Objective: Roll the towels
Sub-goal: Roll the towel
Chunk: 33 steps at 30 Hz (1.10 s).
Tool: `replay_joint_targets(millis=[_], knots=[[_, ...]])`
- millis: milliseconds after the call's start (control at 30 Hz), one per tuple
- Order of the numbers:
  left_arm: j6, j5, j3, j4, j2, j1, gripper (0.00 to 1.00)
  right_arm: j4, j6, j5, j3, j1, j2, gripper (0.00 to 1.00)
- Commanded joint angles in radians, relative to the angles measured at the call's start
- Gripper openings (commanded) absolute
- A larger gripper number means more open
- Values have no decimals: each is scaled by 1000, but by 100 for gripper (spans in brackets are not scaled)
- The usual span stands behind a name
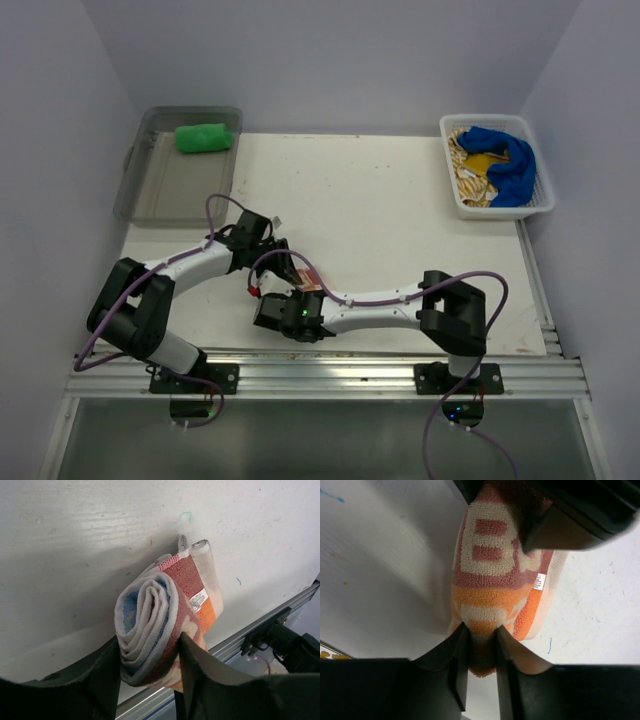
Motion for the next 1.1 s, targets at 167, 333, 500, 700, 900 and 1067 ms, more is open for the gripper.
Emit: replay_joint_targets(millis=[167,333,500,700,900,1067], knots=[[36,11,77,-57,-47,10,75,116,8,-167,-100,-67,-134,15],[91,25,111,-118,-91,80,82,220,19,-426,-184,-196,-256,15],[138,34,145,-170,-110,145,83,275,49,-601,-238,-300,-290,15],[117,81,73,-126,-149,128,83,381,123,-825,-322,-407,-296,13],[65,112,14,-52,-150,63,88,450,175,-960,-352,-461,-270,13],[34,121,-4,9,-108,17,88,507,215,-1038,-376,-493,-252,13]])
